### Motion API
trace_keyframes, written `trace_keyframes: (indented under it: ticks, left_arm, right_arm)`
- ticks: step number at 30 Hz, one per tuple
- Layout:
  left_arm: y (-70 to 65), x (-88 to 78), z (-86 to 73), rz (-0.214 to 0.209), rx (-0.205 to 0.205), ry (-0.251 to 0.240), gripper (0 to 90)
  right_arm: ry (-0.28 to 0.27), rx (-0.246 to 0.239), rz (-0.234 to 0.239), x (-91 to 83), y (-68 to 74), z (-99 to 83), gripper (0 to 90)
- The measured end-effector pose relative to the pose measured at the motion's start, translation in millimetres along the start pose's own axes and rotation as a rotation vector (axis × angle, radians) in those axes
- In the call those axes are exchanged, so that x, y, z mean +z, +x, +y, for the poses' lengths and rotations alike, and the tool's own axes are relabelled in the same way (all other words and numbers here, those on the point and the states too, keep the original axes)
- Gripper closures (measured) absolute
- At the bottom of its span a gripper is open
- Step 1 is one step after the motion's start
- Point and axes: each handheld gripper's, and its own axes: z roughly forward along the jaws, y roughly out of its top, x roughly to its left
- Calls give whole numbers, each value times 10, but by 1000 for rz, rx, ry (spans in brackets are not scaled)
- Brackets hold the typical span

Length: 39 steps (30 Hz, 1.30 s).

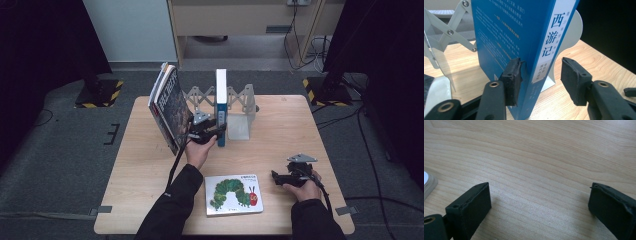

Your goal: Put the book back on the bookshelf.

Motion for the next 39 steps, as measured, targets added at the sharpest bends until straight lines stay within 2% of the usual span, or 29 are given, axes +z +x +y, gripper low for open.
trace_keyframes:
  ticks: [5,8,10,12,16,20,23,25,28,32,33,35,39]
  left_arm:
    - [-6,-78,-27,0,26,9,460]
    - [4,-131,-40,-7,25,15,447]
    - [2,-162,-48,-3,47,22,432]
    - [-4,-195,-60,-27,56,39,413]
    - [-35,-291,-108,-50,101,61,387]
    - [-61,-398,-188,-78,139,110,390]
    - [-52,-473,-246,-104,119,141,388]
    - [-53,-529,-285,-106,138,155,378]
    - [-43,-617,-363,-123,125,171,357]
    - [-30,-726,-477,-123,129,201,338]
    - [-22,-755,-501,-124,119,205,338]
    - [2,-811,-549,-135,81,205,341]
    - [42,-933,-648,-126,70,226,320]
  right_arm:
    - [0,0,1,0,0,0,45]
    - [3,6,-2,3,-2,1,33]
    - [4,8,-2,4,-1,2,30]
    - [6,10,-4,6,-2,2,26]
    - [9,11,-9,10,-6,3,13]
    - [9,11,-12,11,-9,3,10]
    - [11,10,-10,10,-11,5,9]
    - [11,10,-10,10,-11,5,9]
    - [13,10,-8,8,-12,5,10]
    - [10,13,-13,8,-9,4,16]
    - [9,15,-16,8,-8,4,17]
    - [6,24,-20,3,-8,3,38]
    - [10,30,-30,-32,-18,17,133]
